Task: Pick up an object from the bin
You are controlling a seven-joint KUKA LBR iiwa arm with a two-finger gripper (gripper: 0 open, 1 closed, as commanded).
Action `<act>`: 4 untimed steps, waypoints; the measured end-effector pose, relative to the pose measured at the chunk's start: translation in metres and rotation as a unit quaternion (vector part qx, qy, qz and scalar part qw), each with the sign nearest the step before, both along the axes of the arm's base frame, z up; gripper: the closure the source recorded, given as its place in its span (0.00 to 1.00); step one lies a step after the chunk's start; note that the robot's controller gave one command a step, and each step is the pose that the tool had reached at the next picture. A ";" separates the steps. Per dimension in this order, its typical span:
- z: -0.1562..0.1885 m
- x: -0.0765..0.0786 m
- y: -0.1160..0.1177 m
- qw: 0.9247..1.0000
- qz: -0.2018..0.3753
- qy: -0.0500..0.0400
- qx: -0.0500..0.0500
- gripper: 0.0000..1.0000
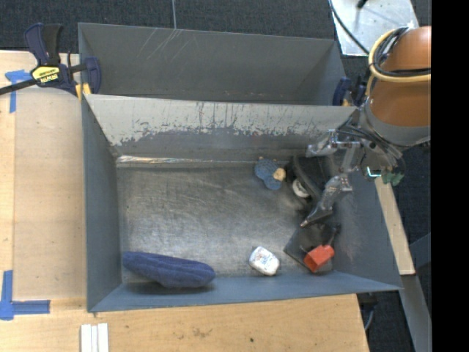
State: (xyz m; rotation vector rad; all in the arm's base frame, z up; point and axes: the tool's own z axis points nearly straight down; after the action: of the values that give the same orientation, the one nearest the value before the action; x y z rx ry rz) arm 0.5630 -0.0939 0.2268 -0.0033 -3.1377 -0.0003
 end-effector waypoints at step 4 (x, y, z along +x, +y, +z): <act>-0.149 0.037 -0.022 0.740 0.672 0.003 0.010 0.00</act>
Offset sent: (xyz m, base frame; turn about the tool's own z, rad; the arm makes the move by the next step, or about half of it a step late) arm -0.0254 -0.0373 -0.1568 -0.6350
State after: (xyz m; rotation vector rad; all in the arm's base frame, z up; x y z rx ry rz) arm 0.6000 -0.1159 0.0776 2.1039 -2.3206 -0.0281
